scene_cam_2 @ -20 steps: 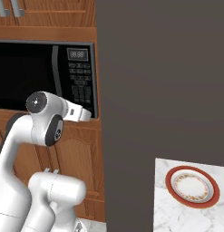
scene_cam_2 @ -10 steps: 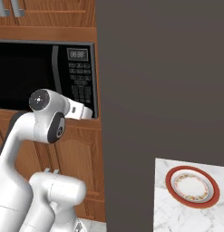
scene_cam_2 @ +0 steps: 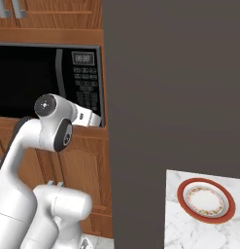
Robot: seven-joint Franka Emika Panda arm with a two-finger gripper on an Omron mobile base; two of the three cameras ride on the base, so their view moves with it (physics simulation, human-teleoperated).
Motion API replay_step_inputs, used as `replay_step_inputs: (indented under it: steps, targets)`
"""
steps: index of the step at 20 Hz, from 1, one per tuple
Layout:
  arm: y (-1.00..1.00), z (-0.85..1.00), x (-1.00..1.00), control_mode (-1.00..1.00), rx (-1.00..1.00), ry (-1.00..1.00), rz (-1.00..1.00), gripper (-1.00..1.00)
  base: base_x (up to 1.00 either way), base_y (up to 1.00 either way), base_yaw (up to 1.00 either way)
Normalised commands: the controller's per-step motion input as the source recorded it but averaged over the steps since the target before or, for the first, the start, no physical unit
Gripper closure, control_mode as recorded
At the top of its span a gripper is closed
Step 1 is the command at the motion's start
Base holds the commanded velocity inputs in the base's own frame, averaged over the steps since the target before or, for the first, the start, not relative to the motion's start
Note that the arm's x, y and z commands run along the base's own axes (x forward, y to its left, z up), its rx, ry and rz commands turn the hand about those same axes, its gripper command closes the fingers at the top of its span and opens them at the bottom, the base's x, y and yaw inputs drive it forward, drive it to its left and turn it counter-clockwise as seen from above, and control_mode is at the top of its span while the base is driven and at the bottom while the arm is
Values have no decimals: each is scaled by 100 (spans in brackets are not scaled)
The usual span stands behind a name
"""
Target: Pick the sweet potato from the counter and place it in the microwave. Then turn on the microwave.
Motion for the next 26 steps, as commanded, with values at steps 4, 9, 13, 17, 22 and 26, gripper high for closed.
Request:
replay_step_inputs:
  steps: [4, 9, 13, 17, 22, 26]
  targets:
    - [0, 0, 20, -100, 0, 2, 0, 100, 0, 0, 0]
    - [0, 0, 13, -100, 0, 3, 0, 100, 0, 0, 0]
    - [0, -3, 4, -100, 0, 6, 0, 100, 0, 0, 0]
    - [0, -9, 9, -100, 0, 5, 0, 100, 0, 0, 0]
    - [0, -6, 12, -100, 0, 2, 0, 100, 0, 0, 0]
    - [0, -1, 15, -100, 0, 0, 0, 100, 0, 0, 0]
